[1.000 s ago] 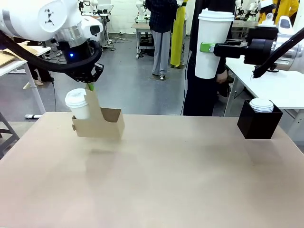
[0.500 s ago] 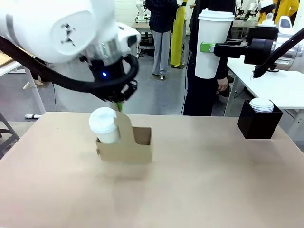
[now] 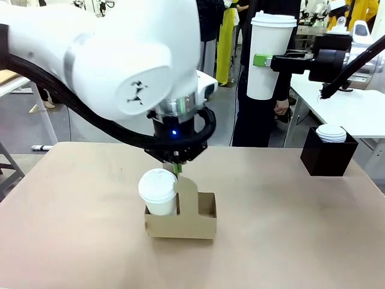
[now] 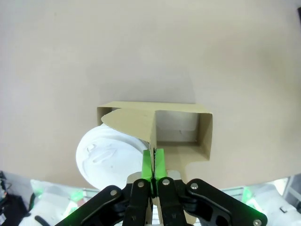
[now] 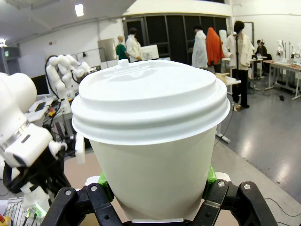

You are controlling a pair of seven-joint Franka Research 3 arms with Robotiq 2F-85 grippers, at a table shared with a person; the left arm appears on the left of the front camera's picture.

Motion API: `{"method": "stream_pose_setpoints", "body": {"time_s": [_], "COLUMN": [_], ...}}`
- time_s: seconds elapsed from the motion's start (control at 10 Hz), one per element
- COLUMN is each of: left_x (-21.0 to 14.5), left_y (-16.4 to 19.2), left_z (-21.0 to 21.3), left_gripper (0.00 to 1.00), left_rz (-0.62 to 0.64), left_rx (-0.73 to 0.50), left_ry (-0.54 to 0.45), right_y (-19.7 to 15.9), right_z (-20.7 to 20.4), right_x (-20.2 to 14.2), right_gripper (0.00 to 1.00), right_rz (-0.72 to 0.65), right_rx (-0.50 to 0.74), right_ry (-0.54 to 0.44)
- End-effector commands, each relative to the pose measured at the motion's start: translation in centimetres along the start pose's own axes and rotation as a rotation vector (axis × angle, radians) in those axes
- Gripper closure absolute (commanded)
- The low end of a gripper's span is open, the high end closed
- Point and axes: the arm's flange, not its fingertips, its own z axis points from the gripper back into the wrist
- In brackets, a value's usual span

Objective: Pour a drink into a cup and package it in a carrier.
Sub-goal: Position the Cup Carrier in the center of the table, then insert the held 600 ml Paper Cup into the Cup Carrier.

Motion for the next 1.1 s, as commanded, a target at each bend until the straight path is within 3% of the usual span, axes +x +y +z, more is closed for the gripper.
{"method": "stream_pose_setpoints", "body": {"time_s": [0.0, 0.2, 0.8, 0.9, 1.0], "left_x": [0.4, 0.0, -0.3, 0.0, 0.4], "left_y": [-3.1, -4.6, -3.4, -3.7, -3.0], "left_z": [-1.1, -2.0, -1.2, -0.9, -0.5], "left_gripper": [0.98, 0.98, 0.98, 0.40, 0.39], "left_rz": [0.018, 0.017, -0.005, -0.009, -0.015], "left_rx": [0.033, 0.056, 0.027, 0.028, 0.013], "left_ry": [-0.017, -0.010, -0.004, -0.003, 0.007], "right_y": [0.1, 0.1, 0.1, 0.1, 0.1], "right_z": [-0.3, -0.3, -0.3, -0.3, -0.3], "right_x": [0.2, 0.2, 0.2, 0.2, 0.2], "right_gripper": [0.20, 0.20, 0.20, 0.20, 0.20], "right_rz": [0.013, 0.013, 0.013, 0.013, 0.013], "right_rx": [-0.004, -0.004, -0.004, -0.004, -0.004], "right_ry": [-0.006, -0.006, -0.006, -0.006, -0.006]}}
